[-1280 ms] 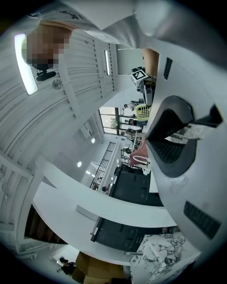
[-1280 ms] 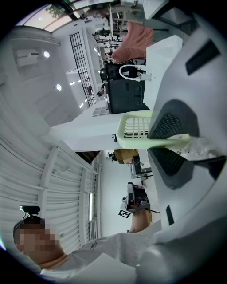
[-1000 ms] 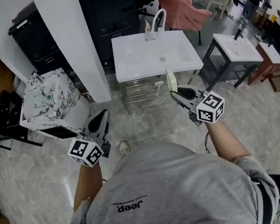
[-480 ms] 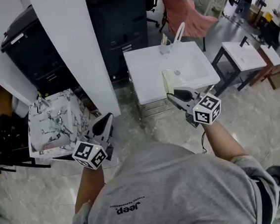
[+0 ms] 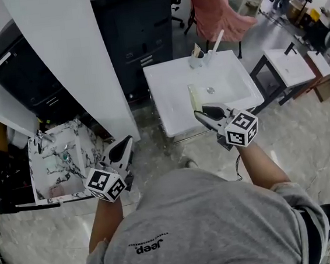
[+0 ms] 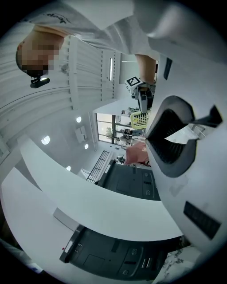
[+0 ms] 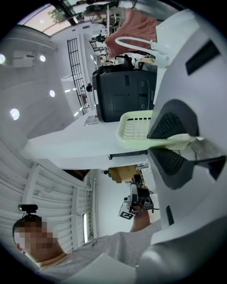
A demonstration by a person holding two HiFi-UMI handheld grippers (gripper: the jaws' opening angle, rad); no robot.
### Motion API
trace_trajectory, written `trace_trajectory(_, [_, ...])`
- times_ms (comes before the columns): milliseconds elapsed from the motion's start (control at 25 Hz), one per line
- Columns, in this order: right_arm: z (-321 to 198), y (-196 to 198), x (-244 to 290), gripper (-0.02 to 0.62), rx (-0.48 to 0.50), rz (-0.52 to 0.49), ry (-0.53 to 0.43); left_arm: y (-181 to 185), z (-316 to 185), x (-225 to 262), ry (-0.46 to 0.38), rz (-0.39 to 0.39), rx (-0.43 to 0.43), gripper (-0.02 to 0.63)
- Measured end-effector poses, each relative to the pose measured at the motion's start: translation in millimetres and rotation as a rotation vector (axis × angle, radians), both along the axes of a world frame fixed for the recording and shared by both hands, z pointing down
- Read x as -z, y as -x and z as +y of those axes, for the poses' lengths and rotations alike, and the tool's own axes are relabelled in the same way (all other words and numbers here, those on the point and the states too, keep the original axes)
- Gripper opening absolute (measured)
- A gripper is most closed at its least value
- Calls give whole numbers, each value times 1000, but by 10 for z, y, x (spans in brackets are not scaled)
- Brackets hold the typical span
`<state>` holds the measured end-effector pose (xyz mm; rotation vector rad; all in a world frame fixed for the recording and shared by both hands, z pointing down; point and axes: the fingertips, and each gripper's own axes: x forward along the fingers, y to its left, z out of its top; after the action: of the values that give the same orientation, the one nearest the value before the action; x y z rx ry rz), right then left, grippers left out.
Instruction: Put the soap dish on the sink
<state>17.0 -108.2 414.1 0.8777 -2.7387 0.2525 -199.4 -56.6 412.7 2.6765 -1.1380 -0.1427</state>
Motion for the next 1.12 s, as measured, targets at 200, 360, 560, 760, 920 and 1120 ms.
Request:
trace_trajectory(200, [-555, -228, -58, 135, 51, -19, 3, -259, -464, 15, -3, -25, 41, 14])
trace_trajectory(360, [-1092, -461, -88, 135, 123, -23, 9, -527, -921, 37, 1, -20, 117, 14])
trace_trajectory(560, [-1674, -707, -121, 135, 222, -8, 11, -912, -1466, 47, 33, 6, 181, 14])
trace_trajectory(760, [-2036, -887, -273, 135, 235, -1, 26, -1158, -1783, -2, 73, -4, 181, 14])
trace_trajectory(920, [-2126, -883, -389, 135, 204, -13, 44, -1070, -1948, -65, 80, -9, 167, 14])
trace_trajectory(1120, [-2123, -863, -402, 135, 140, 16, 36, -941, -2137, -52, 73, -4, 118, 14])
